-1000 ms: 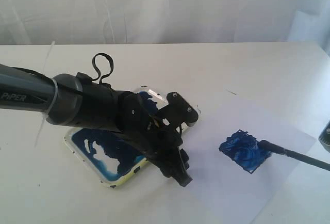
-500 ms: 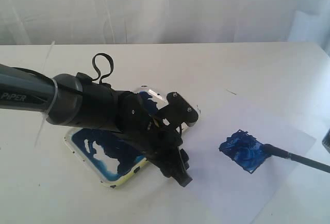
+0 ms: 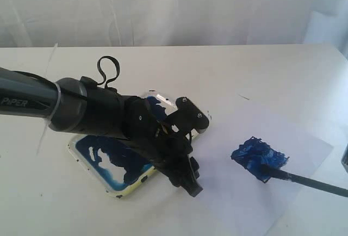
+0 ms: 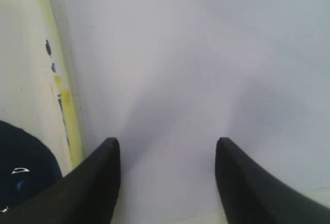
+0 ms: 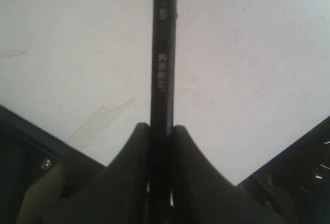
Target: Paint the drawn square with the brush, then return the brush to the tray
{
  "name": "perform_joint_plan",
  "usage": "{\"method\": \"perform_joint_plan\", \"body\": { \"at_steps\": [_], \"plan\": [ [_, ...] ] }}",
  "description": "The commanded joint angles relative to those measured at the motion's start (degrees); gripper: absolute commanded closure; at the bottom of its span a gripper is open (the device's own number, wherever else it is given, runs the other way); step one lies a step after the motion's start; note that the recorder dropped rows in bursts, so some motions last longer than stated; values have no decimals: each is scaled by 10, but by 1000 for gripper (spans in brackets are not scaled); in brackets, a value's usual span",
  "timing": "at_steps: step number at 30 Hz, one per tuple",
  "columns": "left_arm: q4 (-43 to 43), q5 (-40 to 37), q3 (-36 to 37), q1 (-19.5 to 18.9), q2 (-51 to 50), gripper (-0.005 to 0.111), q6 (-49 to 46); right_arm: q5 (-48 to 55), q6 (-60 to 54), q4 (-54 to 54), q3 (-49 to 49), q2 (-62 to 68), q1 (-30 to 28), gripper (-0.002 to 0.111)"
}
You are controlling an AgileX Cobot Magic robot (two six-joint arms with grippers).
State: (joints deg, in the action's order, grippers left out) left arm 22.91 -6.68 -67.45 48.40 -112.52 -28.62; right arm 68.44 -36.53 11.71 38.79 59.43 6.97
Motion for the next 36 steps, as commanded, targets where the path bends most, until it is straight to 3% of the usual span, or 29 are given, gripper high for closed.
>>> {"method": "perform_joint_plan", "body": {
  "at_steps": [1, 36],
  "plan": [
    [2, -23, 7, 3, -9, 48, 4, 9, -9, 3, 0, -5, -1, 108],
    [2, -23, 7, 3, -9, 48, 4, 15, -52, 35, 0, -5, -1, 108]
  ]
}}
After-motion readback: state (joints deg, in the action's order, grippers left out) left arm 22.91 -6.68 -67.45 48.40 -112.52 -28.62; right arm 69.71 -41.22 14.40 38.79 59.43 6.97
